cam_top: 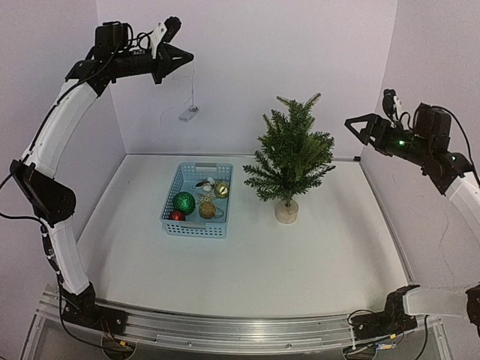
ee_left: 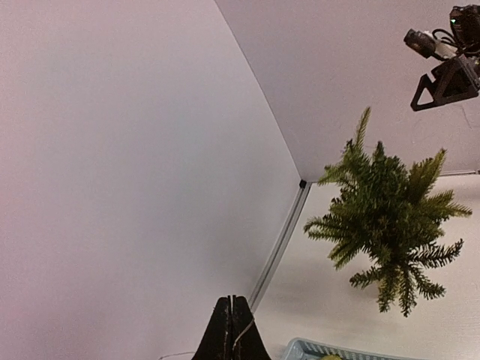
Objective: Decorate the small christmas tree
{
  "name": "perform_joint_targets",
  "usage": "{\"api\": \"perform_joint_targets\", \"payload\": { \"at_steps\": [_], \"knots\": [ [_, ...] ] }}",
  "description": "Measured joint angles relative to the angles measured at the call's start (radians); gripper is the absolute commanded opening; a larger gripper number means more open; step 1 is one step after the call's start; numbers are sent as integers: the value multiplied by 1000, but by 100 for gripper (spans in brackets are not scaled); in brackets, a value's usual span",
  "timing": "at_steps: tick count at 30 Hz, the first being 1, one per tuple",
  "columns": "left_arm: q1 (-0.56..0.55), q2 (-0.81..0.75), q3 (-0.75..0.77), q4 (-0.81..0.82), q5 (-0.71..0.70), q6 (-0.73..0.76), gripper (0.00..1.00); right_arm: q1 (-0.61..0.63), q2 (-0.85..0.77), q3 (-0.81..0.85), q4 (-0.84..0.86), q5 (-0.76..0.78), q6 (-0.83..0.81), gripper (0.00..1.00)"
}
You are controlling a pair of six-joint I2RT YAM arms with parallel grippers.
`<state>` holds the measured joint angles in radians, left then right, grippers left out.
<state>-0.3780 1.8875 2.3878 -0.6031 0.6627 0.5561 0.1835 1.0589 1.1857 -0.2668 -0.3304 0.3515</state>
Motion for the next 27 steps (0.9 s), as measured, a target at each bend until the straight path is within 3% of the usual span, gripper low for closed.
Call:
{"api": "perform_joint_targets", "payload": {
  "at_steps": [6,14,20,23,27],
  "knots": [
    [-142,-15,92,-78,11,-6,0,99,46,110,-8,-83,18,96],
    [-367,-34,41,-227,44,11,0,225,71,184,-48,-166,8,88],
    [-417,-45,-57,-261,176,71,0,226,15,97,-56,-174,19,84],
    [-443,-36,-63,-256,230,98,0,228,-13,35,-65,-193,39,96],
    [-494,-8,-50,-222,314,112,0,251,-33,-39,-66,-199,76,98]
  ]
}}
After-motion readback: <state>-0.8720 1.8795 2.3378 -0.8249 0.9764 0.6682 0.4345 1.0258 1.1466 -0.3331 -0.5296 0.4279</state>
